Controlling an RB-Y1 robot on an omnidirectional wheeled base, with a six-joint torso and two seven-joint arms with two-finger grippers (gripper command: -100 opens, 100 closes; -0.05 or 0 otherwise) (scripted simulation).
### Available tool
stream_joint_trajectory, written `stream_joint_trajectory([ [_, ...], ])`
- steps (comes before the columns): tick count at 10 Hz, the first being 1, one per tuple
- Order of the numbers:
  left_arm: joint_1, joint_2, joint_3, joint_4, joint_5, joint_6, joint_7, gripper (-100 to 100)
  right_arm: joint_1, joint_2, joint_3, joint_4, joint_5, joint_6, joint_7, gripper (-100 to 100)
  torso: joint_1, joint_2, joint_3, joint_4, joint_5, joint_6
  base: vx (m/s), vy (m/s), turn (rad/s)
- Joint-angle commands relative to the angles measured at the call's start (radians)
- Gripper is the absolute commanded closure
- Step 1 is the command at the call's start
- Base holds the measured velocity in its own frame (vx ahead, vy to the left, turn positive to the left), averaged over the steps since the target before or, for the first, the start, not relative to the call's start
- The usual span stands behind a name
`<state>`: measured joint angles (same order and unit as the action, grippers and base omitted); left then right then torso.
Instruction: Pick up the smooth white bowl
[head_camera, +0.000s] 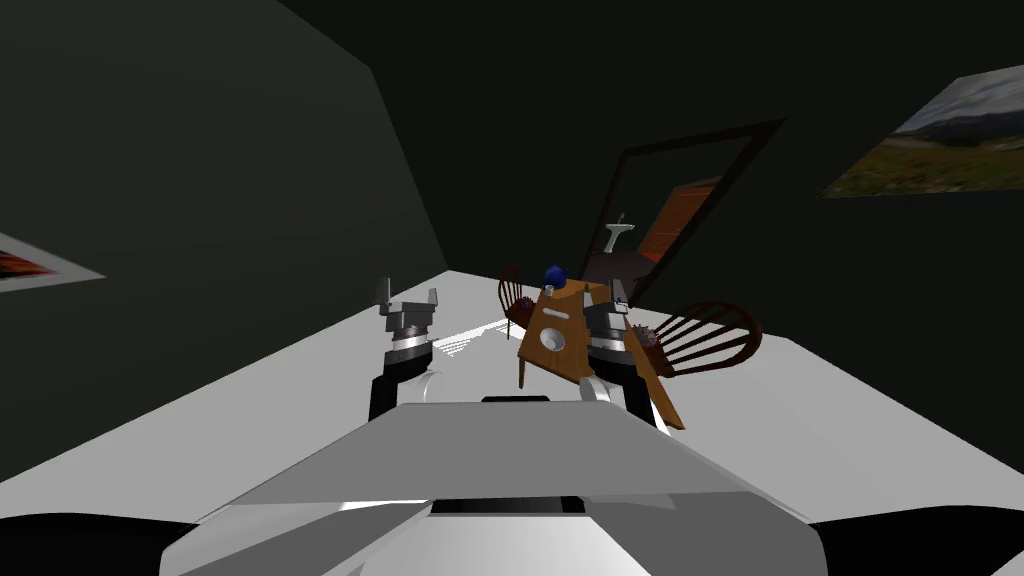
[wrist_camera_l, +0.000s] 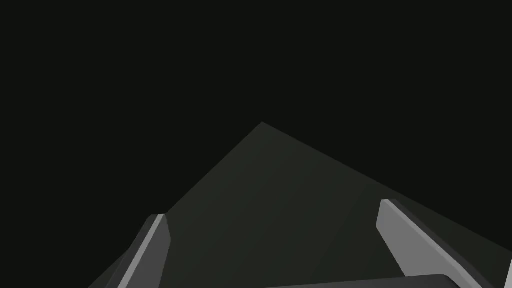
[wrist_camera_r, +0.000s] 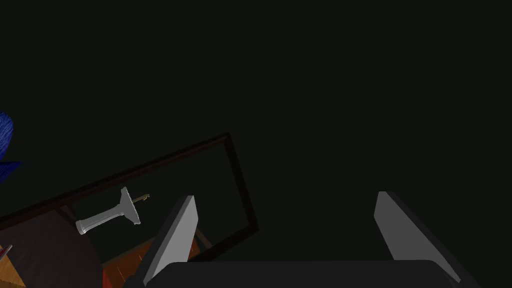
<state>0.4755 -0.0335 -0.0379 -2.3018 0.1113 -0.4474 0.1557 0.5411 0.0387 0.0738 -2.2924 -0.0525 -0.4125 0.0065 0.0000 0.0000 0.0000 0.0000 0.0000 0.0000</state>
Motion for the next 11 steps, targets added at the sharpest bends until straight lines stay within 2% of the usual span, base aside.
stream_joint_trajectory([
  [1, 0.0, 0.0, 0.0, 0.0, 0.0, 0.0, 0.0, 0, 0.001, -0.04, 0.007, 0.009, 0.006, 0.003, 0.004, -100, 0.0, 0.0, 0.0, 0.0, 0.0, 0.0, -0.019, 0.009, 0.015],
  [6, 0.0, 0.0, 0.0, 0.0, 0.0, 0.0, 0.0, 0, 0.005, -0.192, 0.064, 0.092, 0.056, 0.034, 0.035, -100, 0.004, 0.006, 0.003, 0.001, 0.001, 0.0, -0.07, 0.046, 0.034],
  [7, 0.0, 0.0, 0.0, 0.0, 0.0, 0.0, 0.0, 0, 0.005, -0.198, 0.064, 0.092, 0.056, 0.034, 0.035, -100, 0.004, 0.006, 0.003, 0.001, 0.001, 0.0, -0.056, 0.057, 0.019],
  [11, 0.0, 0.0, 0.0, 0.0, 0.0, 0.0, 0.0, 0, 0.003, -0.321, 0.123, 0.221, 0.128, 0.082, 0.088, -100, 0.006, 0.006, 0.004, 0.001, 0.001, 0.0, -0.091, 0.082, 0.077],
])
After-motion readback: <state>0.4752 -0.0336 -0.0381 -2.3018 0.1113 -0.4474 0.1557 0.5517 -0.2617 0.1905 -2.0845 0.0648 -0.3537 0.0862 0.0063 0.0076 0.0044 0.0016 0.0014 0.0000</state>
